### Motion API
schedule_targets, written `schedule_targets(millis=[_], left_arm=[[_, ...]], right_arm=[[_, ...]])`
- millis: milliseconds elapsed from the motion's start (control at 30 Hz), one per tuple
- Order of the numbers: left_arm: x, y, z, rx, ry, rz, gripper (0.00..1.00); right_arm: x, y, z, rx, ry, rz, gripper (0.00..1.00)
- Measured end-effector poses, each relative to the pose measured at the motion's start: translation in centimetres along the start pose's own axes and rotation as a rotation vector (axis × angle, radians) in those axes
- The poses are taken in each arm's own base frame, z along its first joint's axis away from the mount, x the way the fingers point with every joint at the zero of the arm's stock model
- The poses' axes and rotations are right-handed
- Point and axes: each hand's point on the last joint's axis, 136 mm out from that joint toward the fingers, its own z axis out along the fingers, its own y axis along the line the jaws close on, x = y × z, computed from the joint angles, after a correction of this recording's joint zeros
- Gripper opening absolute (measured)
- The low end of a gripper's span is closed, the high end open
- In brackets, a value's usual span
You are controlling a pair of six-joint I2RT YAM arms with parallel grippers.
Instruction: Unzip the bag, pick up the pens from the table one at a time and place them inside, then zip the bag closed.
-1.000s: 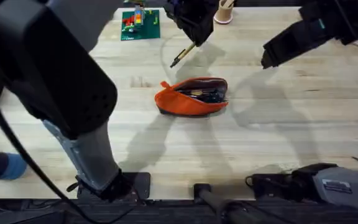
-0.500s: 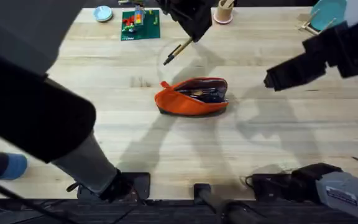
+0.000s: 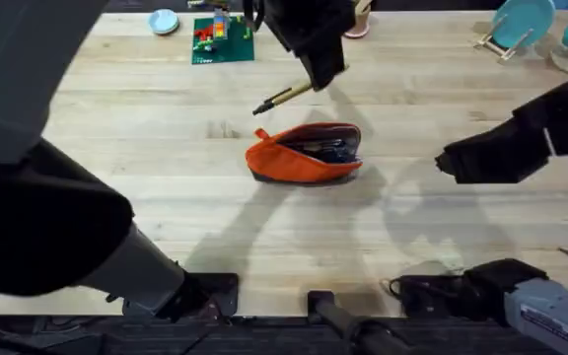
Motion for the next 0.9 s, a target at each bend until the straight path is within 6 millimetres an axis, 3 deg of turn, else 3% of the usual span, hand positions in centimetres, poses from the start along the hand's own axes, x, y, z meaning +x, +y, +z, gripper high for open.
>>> schedule_targets(millis=[500, 900], left_arm=[[-1.0, -1.8, -0.1, 0.088, -0.067, 0.328, 0.043], [-1.9, -3.0, -0.3, 0.149, -0.127, 0.383, 0.043]], right_arm=[[0.3, 0.0, 0.1, -0.002, 0.016, 0.003, 0.997], [0.3, 0.0, 0.1, -0.003, 0.017, 0.003, 0.996]])
